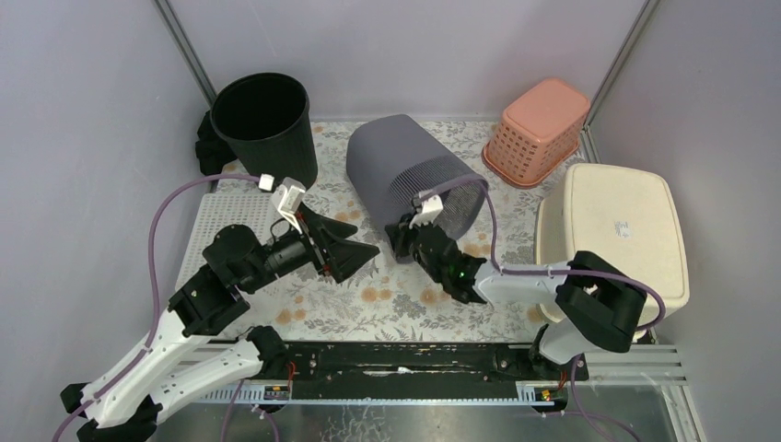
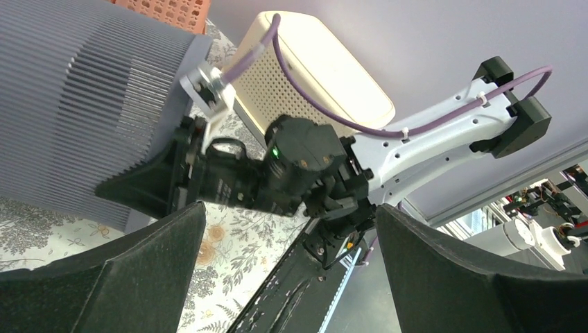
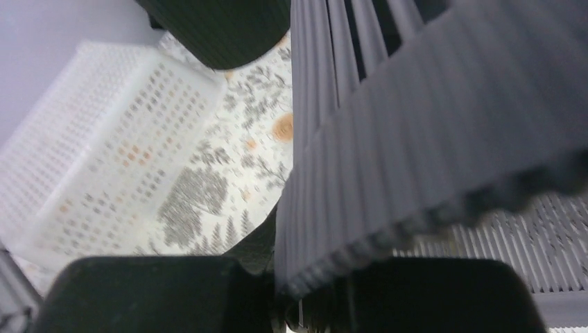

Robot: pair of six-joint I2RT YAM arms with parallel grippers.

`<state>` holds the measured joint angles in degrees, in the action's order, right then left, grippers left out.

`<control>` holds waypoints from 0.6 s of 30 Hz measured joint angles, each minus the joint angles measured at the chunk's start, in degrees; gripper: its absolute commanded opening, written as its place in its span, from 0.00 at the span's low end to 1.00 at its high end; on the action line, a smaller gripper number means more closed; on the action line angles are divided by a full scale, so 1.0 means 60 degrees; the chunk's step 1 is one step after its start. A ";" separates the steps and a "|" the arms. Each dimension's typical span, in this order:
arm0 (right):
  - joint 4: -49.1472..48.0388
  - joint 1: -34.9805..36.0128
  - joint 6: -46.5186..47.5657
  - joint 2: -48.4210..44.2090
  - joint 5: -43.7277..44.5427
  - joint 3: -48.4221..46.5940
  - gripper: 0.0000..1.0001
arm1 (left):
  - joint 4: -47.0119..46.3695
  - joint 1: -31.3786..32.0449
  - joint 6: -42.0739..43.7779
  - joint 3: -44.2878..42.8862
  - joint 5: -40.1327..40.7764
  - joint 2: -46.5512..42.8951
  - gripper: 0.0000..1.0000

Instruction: Turn the large container upside down

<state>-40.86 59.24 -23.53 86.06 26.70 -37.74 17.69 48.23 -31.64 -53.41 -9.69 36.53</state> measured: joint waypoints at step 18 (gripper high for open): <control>-0.2127 -0.3523 -0.4382 0.4543 -0.3446 -0.6193 0.00 | 0.1858 0.0000 0.0131 -0.3257 0.0510 0.0729 1.00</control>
<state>-53.63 38.11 -49.82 113.32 6.02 -74.89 28.84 48.23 -30.85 -72.95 -6.63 40.91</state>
